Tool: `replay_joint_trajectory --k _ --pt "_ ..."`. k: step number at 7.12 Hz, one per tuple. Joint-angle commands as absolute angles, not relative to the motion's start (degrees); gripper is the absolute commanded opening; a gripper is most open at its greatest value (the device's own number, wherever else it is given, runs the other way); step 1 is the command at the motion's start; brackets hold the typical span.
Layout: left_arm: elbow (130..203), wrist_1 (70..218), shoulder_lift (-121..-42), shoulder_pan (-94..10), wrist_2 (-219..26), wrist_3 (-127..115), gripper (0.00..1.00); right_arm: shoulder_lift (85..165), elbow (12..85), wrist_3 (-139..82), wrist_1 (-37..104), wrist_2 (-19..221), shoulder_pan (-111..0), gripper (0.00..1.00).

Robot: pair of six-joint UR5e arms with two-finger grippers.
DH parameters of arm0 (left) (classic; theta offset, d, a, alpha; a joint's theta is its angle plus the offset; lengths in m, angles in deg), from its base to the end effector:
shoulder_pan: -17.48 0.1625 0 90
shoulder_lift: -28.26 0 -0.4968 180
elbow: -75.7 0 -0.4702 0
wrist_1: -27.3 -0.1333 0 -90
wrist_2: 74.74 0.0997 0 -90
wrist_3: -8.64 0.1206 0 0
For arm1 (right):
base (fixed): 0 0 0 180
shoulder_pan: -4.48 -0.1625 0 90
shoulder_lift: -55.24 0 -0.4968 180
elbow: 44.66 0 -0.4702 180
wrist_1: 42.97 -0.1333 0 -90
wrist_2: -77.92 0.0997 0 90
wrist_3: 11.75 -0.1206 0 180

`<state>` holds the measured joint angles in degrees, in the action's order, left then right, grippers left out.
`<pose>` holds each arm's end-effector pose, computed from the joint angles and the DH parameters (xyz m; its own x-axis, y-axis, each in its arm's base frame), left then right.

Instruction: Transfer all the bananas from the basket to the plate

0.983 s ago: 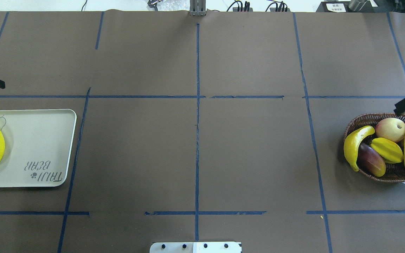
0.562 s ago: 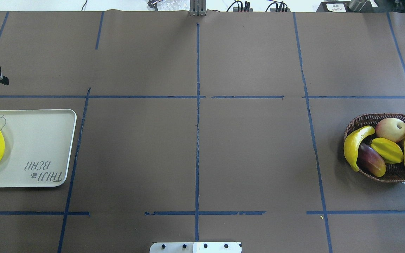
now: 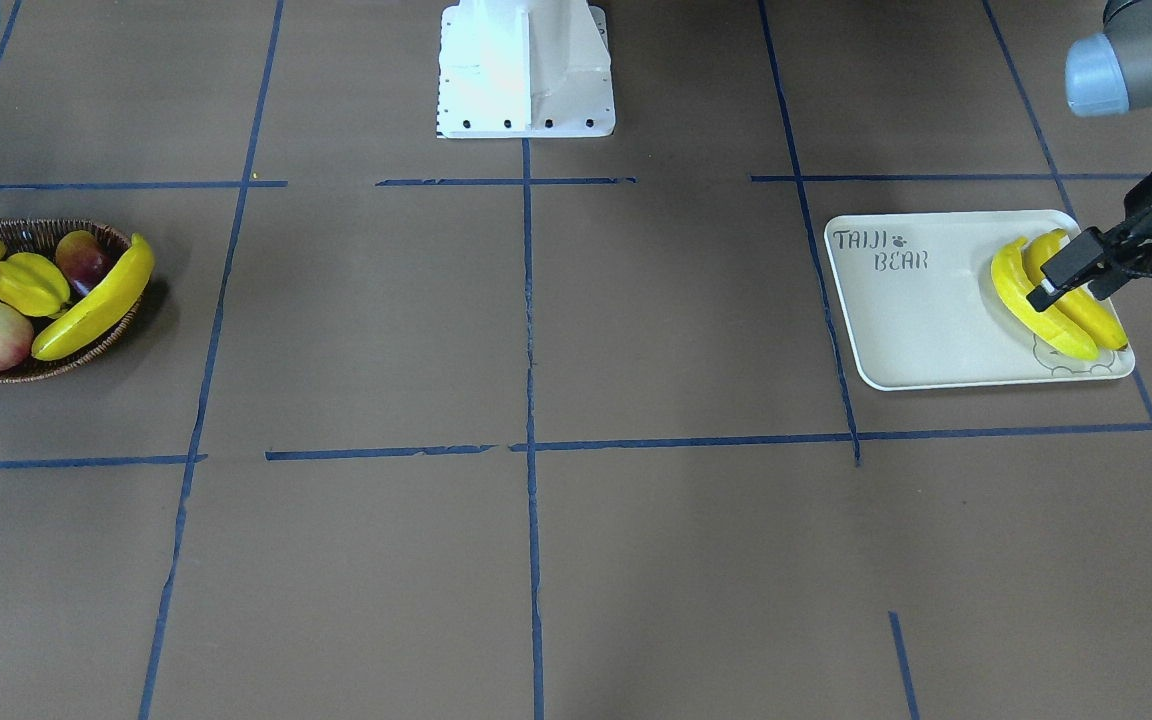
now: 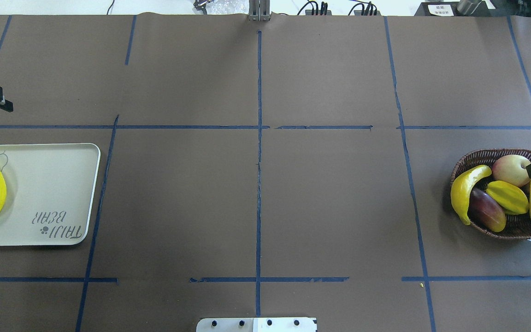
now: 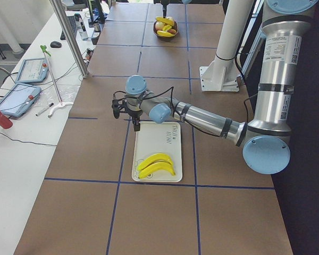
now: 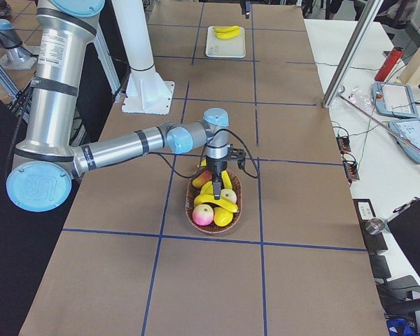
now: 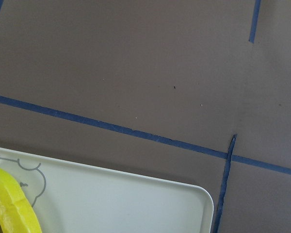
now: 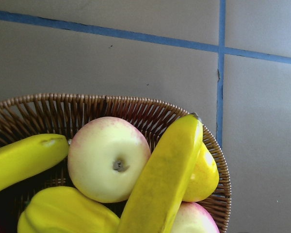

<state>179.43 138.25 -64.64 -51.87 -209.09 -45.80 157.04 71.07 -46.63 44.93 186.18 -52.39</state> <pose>0.1683 -0.5855 0.5316 0.5291 -0.2246 -0.8183 0.2595 0.9610 -0.0960 -0.1836 -0.4560 0.6181 0.9140 -0.0249 0.4050 0.0032 0.9985 0.0543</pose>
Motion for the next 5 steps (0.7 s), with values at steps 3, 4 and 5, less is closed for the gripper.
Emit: replay_joint_trajectory --k 3,4,5 --pt "179.50 138.31 -64.64 -51.78 -209.12 -45.77 1.00 156.41 68.89 -47.78 45.27 183.56 -48.79 0.98" --pt "179.50 138.31 -64.64 -51.78 -209.12 -45.77 1.00 156.40 68.72 -47.78 45.19 183.21 -48.26 0.98" --pt "179.50 138.31 -64.64 -51.78 -209.21 -45.77 1.00 156.58 68.11 -47.78 45.27 182.17 -47.38 0.98"
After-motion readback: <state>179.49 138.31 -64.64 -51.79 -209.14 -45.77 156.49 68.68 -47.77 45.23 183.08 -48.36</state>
